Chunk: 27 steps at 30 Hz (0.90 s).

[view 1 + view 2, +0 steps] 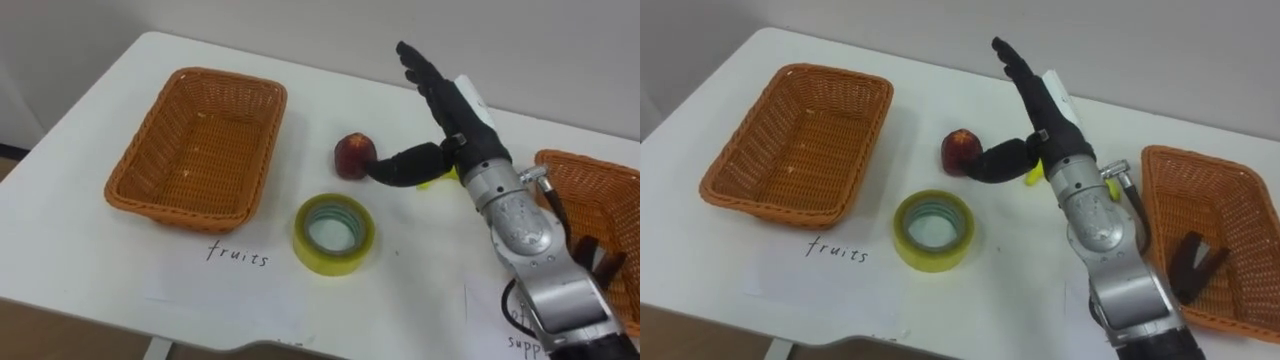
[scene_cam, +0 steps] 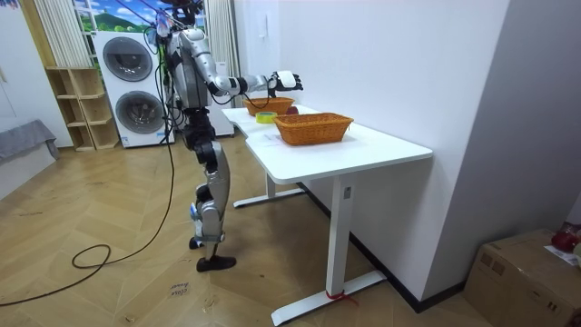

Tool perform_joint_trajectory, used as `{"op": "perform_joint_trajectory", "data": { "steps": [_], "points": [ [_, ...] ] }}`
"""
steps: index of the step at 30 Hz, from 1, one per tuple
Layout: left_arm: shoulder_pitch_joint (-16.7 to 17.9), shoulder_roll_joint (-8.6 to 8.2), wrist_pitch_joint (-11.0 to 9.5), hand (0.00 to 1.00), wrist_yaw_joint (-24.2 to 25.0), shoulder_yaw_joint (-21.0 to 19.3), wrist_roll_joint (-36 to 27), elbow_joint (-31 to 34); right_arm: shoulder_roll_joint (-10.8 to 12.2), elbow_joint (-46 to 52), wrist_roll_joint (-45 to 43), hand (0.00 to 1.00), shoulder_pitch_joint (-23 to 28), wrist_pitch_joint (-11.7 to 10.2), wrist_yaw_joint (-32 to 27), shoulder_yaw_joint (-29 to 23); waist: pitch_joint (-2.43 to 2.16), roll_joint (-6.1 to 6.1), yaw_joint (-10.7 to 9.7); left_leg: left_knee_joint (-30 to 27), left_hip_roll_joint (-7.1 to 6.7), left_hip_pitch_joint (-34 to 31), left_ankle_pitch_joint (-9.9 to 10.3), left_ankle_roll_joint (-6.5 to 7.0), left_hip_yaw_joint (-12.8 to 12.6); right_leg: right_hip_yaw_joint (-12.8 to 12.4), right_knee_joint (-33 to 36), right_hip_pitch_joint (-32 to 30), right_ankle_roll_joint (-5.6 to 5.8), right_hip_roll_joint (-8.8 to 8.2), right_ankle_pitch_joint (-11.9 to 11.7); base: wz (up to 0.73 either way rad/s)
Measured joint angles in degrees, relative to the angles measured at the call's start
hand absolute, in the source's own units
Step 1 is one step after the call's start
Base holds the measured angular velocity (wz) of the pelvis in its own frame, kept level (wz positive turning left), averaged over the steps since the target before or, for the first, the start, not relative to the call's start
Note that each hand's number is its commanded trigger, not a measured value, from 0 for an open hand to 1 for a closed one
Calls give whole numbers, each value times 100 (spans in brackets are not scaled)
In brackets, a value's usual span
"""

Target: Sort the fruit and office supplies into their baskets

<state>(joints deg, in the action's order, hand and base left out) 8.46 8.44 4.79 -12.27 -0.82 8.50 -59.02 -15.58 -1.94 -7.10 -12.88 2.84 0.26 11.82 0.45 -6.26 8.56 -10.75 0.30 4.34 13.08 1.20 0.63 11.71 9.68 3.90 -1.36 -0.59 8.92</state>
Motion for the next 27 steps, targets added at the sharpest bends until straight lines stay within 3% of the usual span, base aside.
{"op": "perform_joint_trajectory", "data": {
  "steps": [7, 8, 19, 27],
  "points": [
    [1, -3, 0, 0, 1, 0, -3, 19, 1, 0, 2, 0, 0, 33, 36, 48, -2, 19, 3, 0, -8, -3, -5, 7, 0, 11, 1, 1, 2, -11, -1, 0],
    [3, -4, 0, 0, 1, 7, -5, 43, 1, -1, 5, 0, 0, 33, 40, 54, 17, 60, 1, -1, -8, -9, -5, 7, -1, 21, 0, 1, 2, -9, -2, 0],
    [-42, -92, 10, 0, -2, 173, -5, 60, 4, -186, -32, 0, 1, 102, 127, 260, -31, 180, -6, 24, -8, -8, -7, 9, -14, 87, 2, 0, 3, -13, -2, 0],
    [-44, -94, 7, 0, -1, 176, -15, 60, 74, -311, -92, 0, 1, 102, 170, 295, -32, 181, 36, 27, -6, 4, -19, 19, -19, 80, -1, 0, 5, -28, -1, 0]
  ]
}}
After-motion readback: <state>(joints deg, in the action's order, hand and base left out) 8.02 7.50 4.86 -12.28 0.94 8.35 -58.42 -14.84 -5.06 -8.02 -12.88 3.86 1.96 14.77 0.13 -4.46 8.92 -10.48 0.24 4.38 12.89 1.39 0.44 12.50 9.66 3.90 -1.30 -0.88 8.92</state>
